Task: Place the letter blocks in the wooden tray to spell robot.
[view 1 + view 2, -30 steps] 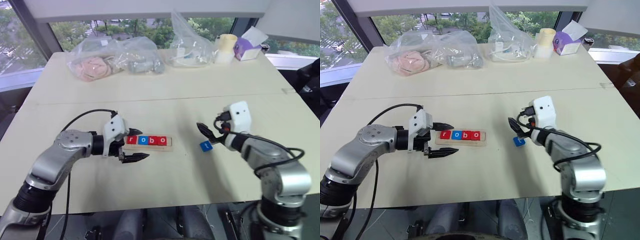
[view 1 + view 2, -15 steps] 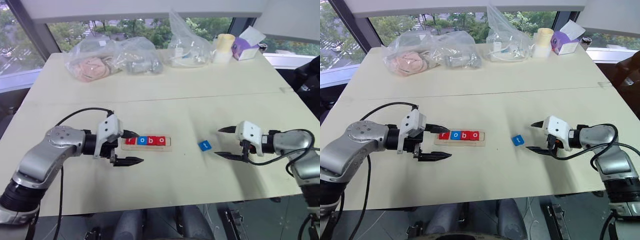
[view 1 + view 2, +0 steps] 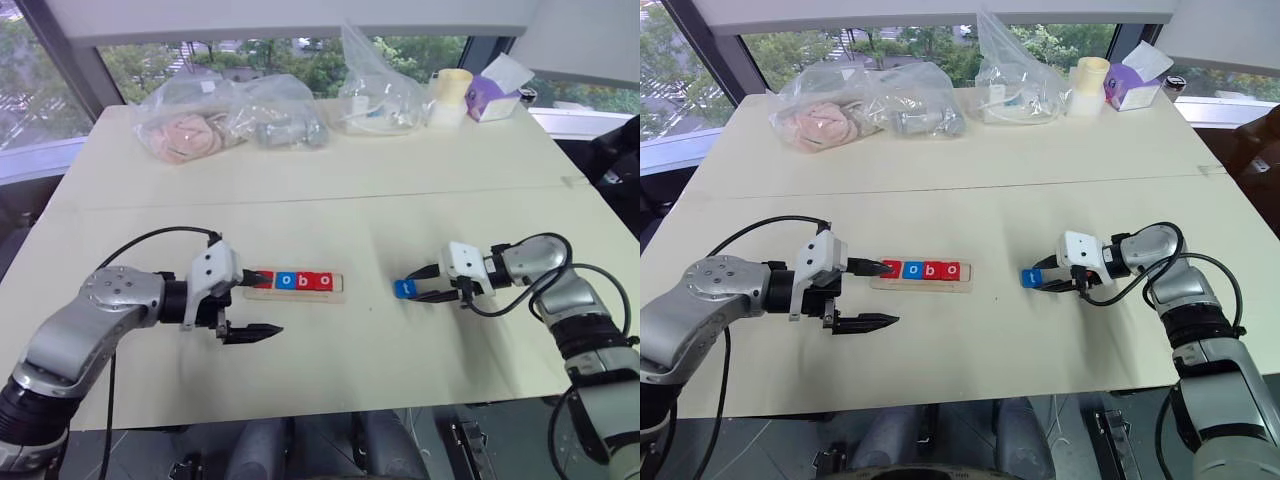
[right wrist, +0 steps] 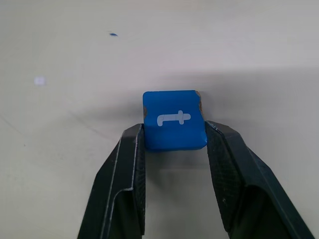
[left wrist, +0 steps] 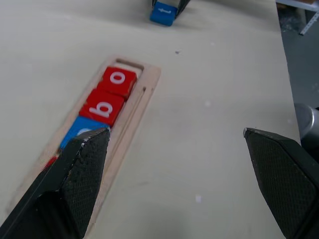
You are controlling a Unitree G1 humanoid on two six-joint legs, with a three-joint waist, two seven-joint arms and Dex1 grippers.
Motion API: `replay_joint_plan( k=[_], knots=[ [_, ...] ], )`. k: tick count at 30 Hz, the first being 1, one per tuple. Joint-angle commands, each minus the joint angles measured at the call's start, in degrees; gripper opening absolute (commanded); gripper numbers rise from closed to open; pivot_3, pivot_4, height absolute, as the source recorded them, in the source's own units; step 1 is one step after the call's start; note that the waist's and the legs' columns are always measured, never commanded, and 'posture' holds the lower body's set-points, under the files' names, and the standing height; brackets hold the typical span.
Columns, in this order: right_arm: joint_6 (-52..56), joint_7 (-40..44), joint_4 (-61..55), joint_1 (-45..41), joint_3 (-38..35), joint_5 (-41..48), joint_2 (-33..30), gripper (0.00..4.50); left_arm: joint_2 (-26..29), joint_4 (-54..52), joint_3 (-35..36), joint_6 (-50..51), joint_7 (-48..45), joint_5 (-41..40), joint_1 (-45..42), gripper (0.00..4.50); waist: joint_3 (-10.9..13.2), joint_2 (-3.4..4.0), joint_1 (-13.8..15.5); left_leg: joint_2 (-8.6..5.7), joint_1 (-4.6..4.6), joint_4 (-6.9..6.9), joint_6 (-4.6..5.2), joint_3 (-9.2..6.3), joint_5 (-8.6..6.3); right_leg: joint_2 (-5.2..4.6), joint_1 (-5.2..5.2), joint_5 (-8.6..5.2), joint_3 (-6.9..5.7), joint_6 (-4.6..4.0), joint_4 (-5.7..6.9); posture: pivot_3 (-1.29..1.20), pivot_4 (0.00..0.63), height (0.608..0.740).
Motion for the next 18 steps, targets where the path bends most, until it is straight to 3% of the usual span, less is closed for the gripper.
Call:
replay_joint_plan(
  k=[1, 5, 13, 18],
  knots=[
    [2.1, 1.5, -2.2, -0.5, -0.4, 1.1, -0.1, 1.14, 0.9, -1.1, 1.9, -0.8, 0.3, 0.1, 0.3, 4.50, 0.0, 0.00, 0.0, 0.00, 0.01, 0.00, 0.00, -0.01, 0.00, -0.02, 0.00, 0.00, 0.01, 0.00, 0.00, 0.00, 0.150, 0.740],
    [12.0, -0.3, -12.1, 1.4, -2.2, 4.3, -0.4, 1.14, 1.0, -0.4, 2.1, -1.4, 0.4, 0.5, 0.7, 4.50, 0.0, 0.01, -0.1, 0.00, 0.02, -0.01, 0.00, -0.13, 0.00, -0.01, -0.02, 0.00, 0.03, 0.00, 0.02, 0.00, 0.150, 0.740],
    [32.8, -17.8, -30.7, -0.1, -0.5, 1.9, 7.5, 1.14, 1.3, 2.3, 3.6, -1.1, 0.0, 0.3, -0.8, 4.50, 0.0, 0.02, -0.1, 0.04, 0.04, -0.04, -0.02, -0.13, 0.00, 0.02, -0.16, -0.01, 0.07, -0.02, 0.20, 0.00, 0.150, 0.740],
    [32.0, -20.1, -32.6, 0.5, 3.6, -1.6, 8.7, 1.14, 1.3, 2.9, 3.4, -1.1, 0.0, 0.4, -1.2, 4.50, 0.0, 0.01, 0.1, -0.09, -0.07, -0.01, -0.05, -0.13, 0.02, -0.10, -0.18, 0.00, 0.07, -0.01, 0.12, 0.00, 0.150, 0.740]
  ],
)
